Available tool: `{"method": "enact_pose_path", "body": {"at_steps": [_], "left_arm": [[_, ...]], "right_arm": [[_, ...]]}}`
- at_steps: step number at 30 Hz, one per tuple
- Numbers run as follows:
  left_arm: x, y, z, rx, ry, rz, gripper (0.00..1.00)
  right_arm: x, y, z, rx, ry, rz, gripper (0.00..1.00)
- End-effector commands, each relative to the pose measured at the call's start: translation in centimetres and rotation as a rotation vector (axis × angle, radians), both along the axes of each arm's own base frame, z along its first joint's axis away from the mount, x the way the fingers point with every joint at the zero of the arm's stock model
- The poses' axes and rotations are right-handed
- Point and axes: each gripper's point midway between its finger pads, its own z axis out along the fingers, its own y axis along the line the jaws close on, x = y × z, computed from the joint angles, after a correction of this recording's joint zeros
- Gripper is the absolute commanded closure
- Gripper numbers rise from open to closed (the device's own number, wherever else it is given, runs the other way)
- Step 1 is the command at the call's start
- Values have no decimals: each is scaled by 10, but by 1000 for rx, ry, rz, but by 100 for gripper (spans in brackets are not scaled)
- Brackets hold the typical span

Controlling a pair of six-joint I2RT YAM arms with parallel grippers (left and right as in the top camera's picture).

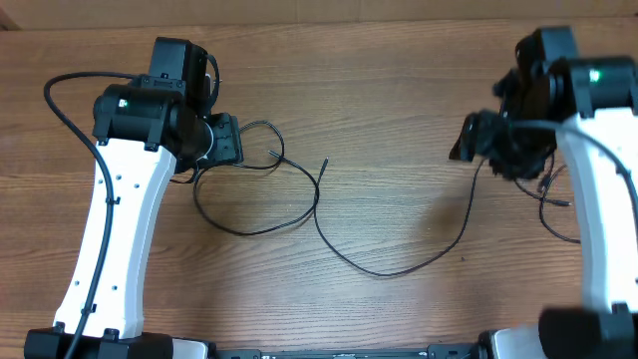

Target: Untangle cables

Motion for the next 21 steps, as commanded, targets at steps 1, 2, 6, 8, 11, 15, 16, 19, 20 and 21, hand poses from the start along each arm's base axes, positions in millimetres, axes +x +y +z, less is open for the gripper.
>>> {"method": "enact_pose_path", "body": {"at_steps": [1, 2, 6, 8, 11, 15, 16, 19, 20, 21], "left_arm": [[2, 0, 8, 5, -27, -20, 36], [2, 0, 8, 5, -28, -20, 36], [3, -1, 8, 4, -31, -19, 36], [3, -1, 8, 5, -31, -19, 36], [3, -1, 8, 4, -31, -19, 36], [3, -1, 8, 4, -31, -19, 36], [3, -1, 8, 4, -31, -19, 36], [3, -1, 8, 4, -30, -19, 36], [3, -1, 8, 4, -30, -19, 36], [3, -1, 8, 4, -31, -19, 36]], "right_arm": [[-26, 11, -10, -17, 47, -43, 30], [-31, 15, -17, -28, 65, -34, 30], [-51, 48, -51, -47, 112, 153, 21], [-61, 69, -68, -31, 124, 284, 16], [-76, 96, -96, -23, 122, 457, 12], [-90, 122, -130, -27, 80, 630, 7], [-91, 126, -137, -35, 63, 661, 7], [-86, 130, -160, -98, -12, 725, 8], [-82, 131, -166, -119, -41, 732, 9], [-79, 133, -171, -124, -70, 755, 9]]}}
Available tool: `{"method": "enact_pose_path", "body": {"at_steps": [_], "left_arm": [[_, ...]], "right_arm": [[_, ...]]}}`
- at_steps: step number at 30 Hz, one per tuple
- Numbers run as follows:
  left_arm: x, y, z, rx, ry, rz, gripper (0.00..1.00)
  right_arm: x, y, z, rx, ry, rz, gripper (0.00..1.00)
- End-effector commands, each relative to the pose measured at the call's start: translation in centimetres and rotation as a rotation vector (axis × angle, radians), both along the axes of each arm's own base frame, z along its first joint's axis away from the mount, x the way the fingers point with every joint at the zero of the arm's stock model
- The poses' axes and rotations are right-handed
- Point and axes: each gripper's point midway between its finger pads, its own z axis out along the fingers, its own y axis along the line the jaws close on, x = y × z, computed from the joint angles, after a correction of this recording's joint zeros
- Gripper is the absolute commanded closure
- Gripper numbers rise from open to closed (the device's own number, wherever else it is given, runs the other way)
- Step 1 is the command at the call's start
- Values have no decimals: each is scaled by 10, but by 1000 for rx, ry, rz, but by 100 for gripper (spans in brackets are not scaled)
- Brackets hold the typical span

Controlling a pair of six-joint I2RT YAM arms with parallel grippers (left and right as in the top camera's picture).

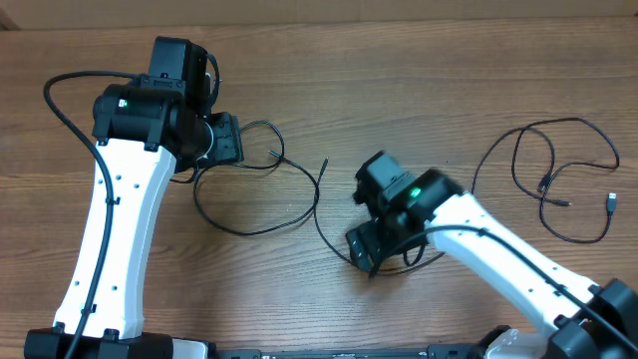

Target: Untangle cables

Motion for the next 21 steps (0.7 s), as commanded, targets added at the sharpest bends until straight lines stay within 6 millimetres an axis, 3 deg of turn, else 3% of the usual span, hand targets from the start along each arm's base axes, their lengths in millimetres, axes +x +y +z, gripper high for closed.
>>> {"method": "enact_pose_path", "body": {"at_steps": [1, 7, 21], "left_arm": [[2, 0, 8, 5, -27, -19, 36], [2, 0, 8, 5, -26, -19, 36], [1, 0, 8, 6, -25, -19, 36]], "right_arm": [[6, -3, -17, -38, -85, 96, 9], [2, 1, -34, -26, -127, 268, 8], [-8, 11, -48, 28, -60, 295, 9]]}}
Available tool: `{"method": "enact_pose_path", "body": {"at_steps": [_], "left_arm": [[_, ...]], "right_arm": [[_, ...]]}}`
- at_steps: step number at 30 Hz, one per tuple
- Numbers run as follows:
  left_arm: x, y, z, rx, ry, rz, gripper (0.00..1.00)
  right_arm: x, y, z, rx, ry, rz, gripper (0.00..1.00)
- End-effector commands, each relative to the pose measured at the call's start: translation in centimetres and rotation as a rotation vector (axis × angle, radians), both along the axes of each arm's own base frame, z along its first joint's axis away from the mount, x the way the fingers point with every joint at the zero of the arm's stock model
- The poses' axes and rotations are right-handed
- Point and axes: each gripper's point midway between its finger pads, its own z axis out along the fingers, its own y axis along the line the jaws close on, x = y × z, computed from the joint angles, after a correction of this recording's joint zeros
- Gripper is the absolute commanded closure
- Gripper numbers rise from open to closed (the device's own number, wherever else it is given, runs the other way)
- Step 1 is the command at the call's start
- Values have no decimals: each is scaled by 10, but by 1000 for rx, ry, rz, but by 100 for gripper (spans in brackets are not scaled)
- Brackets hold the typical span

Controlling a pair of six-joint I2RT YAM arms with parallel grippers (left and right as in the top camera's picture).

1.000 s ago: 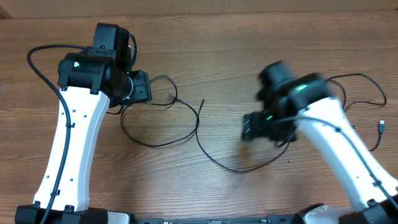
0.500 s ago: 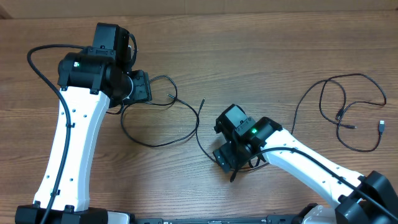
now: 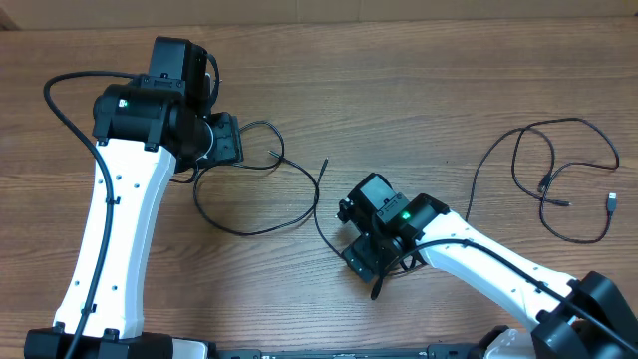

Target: Untangle cables

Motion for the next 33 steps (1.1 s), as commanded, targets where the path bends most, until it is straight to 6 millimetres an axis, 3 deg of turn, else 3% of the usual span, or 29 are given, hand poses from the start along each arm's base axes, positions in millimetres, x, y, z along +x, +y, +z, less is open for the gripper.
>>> {"method": "enact_pose_path", "body": {"at_steps": [1, 9, 16, 26, 29, 33], "left_arm": [[1, 0, 8, 6, -25, -19, 36], [2, 0, 8, 7, -26, -23, 36], [2, 0, 8, 7, -26, -23, 35], [2, 0, 8, 7, -25, -23, 36], [2, 0, 8, 7, -25, -22, 36], [2, 0, 7, 7, -25, -23, 36]], "right_arm": [[-12, 4, -13, 5, 70, 28, 9], [-16, 1, -34, -40, 124, 26, 10], [-17, 0, -46, -58, 146, 22, 20], [-5, -14, -53, -142, 92, -67, 70], [-4, -14, -53, -143, 89, -83, 92], [2, -10, -52, -124, 79, -151, 96]]}}
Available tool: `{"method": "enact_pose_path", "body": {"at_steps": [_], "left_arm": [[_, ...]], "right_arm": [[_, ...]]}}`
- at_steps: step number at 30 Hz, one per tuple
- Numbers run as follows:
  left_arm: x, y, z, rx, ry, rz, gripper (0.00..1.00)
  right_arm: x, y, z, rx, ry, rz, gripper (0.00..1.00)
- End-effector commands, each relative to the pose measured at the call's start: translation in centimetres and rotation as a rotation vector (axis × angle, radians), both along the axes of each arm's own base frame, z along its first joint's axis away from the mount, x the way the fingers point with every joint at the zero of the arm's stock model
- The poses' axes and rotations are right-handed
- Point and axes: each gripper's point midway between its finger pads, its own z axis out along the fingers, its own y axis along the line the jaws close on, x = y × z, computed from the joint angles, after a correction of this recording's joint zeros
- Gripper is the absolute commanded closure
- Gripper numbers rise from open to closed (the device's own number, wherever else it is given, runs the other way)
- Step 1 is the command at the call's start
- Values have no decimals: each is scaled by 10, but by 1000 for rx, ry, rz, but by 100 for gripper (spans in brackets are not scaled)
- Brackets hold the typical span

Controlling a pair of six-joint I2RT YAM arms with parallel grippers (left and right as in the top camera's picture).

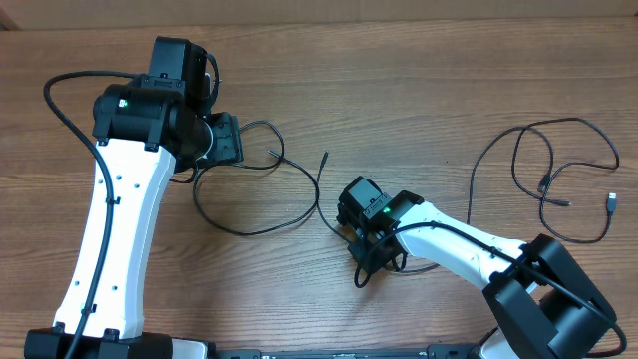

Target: Untangle cables

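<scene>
A thin black cable loops out from my left gripper, which looks shut on it at the left of the table. A long black cable runs from a loose end down and across to the coiled bundle at the right. My right gripper is low over the bottom of that long cable, fingers drawn narrow as if shut on it. The cable is hidden beneath the gripper.
The wooden table carries only the cables. Small plugs lie at the far right in the bundle. The white left arm covers the table's left side, and its own thick black hose arcs beside it.
My right gripper has shifted a little up and left along the long cable and turned, and its fingers now look narrower. The left arm and its cable loop have not moved.
My right gripper was first up at the far right over the coiled bundle. It then stood at the table's middle over the low bend of the long cable, with the bundle lying uncovered. It stayed low there, and now sits on that bend. The left gripper never moved.
</scene>
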Motion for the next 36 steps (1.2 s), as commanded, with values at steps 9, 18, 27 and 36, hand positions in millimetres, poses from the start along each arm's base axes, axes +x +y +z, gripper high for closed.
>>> {"method": "enact_pose_path", "body": {"at_steps": [9, 18, 27, 36], "left_arm": [[2, 0, 7, 6, -25, -20, 36], [1, 0, 7, 6, -23, -19, 36], [1, 0, 7, 6, -23, -19, 36], [1, 0, 7, 6, -24, -19, 36]], "right_arm": [[75, -23, 43, -65, -207, -296, 96], [172, -124, 156, 35, -378, -757, 96], [200, -302, 220, 20, -565, -1206, 96], [176, -408, 227, -29, -655, -1450, 90]]}}
